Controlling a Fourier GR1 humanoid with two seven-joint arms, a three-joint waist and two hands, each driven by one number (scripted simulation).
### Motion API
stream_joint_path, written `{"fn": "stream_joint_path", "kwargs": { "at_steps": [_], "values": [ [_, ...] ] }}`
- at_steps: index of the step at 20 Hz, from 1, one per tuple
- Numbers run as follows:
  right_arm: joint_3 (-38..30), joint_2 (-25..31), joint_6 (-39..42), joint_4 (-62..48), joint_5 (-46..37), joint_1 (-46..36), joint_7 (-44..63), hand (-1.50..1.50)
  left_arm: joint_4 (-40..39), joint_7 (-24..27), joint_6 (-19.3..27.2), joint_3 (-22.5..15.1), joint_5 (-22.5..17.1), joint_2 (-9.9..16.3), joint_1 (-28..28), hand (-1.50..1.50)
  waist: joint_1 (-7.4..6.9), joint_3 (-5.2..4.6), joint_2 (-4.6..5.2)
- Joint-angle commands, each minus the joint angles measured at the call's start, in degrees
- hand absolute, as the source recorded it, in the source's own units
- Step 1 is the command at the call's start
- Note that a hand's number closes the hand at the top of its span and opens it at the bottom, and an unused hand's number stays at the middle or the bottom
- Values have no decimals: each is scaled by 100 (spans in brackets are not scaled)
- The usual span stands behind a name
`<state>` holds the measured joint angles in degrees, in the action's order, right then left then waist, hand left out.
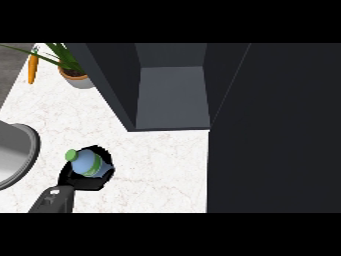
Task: Pick up the bottled water, place it into the cabinet and close the cabinet
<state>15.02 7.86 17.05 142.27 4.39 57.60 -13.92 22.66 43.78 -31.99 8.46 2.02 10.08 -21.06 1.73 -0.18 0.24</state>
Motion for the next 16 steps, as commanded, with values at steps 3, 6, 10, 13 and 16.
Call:
{"fn": "stream_joint_path", "kwargs": {
  "at_steps": [3,6,10,13,16],
  "values": [
    [-234,50,-40,334,234,-12,146,-150,49,864,702,321,-320,-699,262,150,-107,8,-15],
    [-89,-27,-80,325,131,166,72,-150,254,1081,1653,848,-775,-952,586,150,-175,11,-43],
    [-169,95,3,615,413,273,279,-150,470,1304,1605,548,-960,-990,610,150,-133,16,-39],
    [-184,96,112,494,403,318,52,-150,378,987,1726,139,-1437,-995,339,150,-77,15,-39],
    [-422,132,130,491,600,316,32,-150,863,534,1591,-279,-1939,-998,459,150,-127,24,-68]
  ]
}}
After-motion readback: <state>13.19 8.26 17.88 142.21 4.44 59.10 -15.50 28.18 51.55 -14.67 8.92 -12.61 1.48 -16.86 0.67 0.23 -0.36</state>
